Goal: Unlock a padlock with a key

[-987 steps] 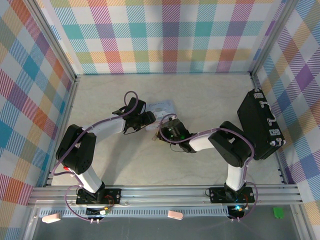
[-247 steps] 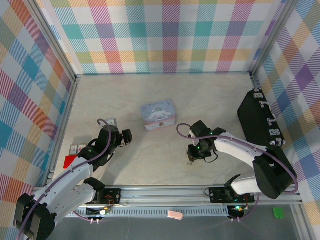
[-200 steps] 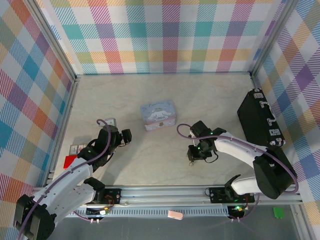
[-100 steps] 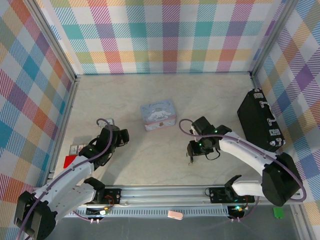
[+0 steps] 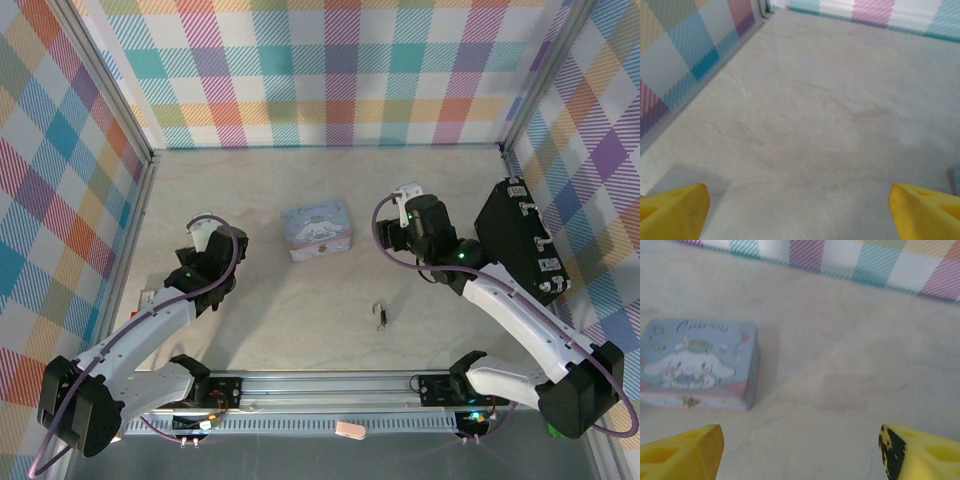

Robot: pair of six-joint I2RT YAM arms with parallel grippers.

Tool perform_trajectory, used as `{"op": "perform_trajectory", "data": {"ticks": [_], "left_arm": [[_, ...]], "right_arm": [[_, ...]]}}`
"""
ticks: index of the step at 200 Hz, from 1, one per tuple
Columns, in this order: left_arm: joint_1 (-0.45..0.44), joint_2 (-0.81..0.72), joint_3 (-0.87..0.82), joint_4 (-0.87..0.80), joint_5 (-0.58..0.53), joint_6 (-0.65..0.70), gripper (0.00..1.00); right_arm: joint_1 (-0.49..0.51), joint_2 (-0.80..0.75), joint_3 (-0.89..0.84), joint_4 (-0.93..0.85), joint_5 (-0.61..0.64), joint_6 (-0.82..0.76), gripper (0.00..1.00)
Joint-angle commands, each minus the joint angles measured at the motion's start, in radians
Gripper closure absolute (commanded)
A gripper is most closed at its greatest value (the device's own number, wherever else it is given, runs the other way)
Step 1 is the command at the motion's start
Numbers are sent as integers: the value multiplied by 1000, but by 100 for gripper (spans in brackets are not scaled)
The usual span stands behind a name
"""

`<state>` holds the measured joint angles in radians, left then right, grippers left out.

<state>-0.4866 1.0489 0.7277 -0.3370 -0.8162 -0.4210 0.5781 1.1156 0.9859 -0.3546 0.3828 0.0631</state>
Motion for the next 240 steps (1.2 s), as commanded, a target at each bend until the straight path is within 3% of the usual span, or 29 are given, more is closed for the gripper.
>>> {"op": "perform_trajectory", "data": {"ticks": [1,19,45,100,142,158,194,209,221,240], "left_arm": [[17,61,15,118,-115,118,0],[18,138,-65,342,-97,279,0],[43,188,-109,472,-92,324,0],[140,312,-201,739,45,440,0],[205,402,-360,1193,353,575,0],[244,478,-370,1298,370,553,0],[319,477,-383,1286,518,494,0],[338,554,-374,1359,510,484,0],[355,517,-332,1204,535,449,0],[371,530,-327,1217,550,438,0]], "right_arm": [[-28,7,-33,200,96,-64,11],[-58,-13,-86,303,97,-37,7],[-76,-43,-191,483,90,-63,4],[-159,-25,-362,604,68,-97,1],[-221,62,-472,729,127,-210,1],[-239,114,-503,805,166,-237,0],[-310,197,-560,944,125,-185,0],[-335,207,-575,977,86,-170,0],[-359,211,-579,978,60,-141,0],[-384,222,-586,978,22,-119,0]]}}
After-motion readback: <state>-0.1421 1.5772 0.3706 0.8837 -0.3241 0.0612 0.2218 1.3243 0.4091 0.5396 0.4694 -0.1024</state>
